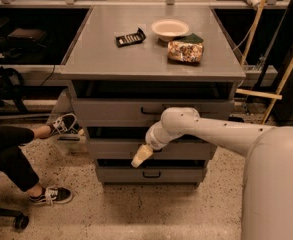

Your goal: Close middle drawer

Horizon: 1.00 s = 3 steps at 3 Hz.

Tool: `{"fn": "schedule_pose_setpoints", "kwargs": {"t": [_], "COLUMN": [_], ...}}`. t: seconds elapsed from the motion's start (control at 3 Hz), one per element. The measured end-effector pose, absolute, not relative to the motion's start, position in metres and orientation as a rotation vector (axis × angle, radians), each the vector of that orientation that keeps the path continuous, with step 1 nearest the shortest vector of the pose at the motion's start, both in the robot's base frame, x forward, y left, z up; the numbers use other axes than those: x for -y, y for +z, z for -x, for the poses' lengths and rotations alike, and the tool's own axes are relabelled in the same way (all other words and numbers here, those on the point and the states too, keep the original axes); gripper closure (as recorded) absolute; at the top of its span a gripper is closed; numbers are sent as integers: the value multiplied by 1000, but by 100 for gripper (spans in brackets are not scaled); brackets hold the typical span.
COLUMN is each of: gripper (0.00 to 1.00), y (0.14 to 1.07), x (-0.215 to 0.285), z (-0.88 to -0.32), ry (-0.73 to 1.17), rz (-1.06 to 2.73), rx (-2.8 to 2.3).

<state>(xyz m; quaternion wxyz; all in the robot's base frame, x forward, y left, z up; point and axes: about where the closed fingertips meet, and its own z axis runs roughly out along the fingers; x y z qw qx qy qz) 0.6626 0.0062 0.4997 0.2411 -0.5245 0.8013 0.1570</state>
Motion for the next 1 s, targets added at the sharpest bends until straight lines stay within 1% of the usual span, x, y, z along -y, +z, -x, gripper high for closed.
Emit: {"fn": "schedule_pose_setpoints", "kwargs": {"t": [0.33, 0.67, 1.0], "gripper": [0, 0, 0], "y": [540, 575, 609], "x": [71, 144, 200], "z": [-634, -564, -480], "ry": [290, 193, 104], "rz": [1270, 1078, 863], "rx": [-2324, -2508, -2705]}}
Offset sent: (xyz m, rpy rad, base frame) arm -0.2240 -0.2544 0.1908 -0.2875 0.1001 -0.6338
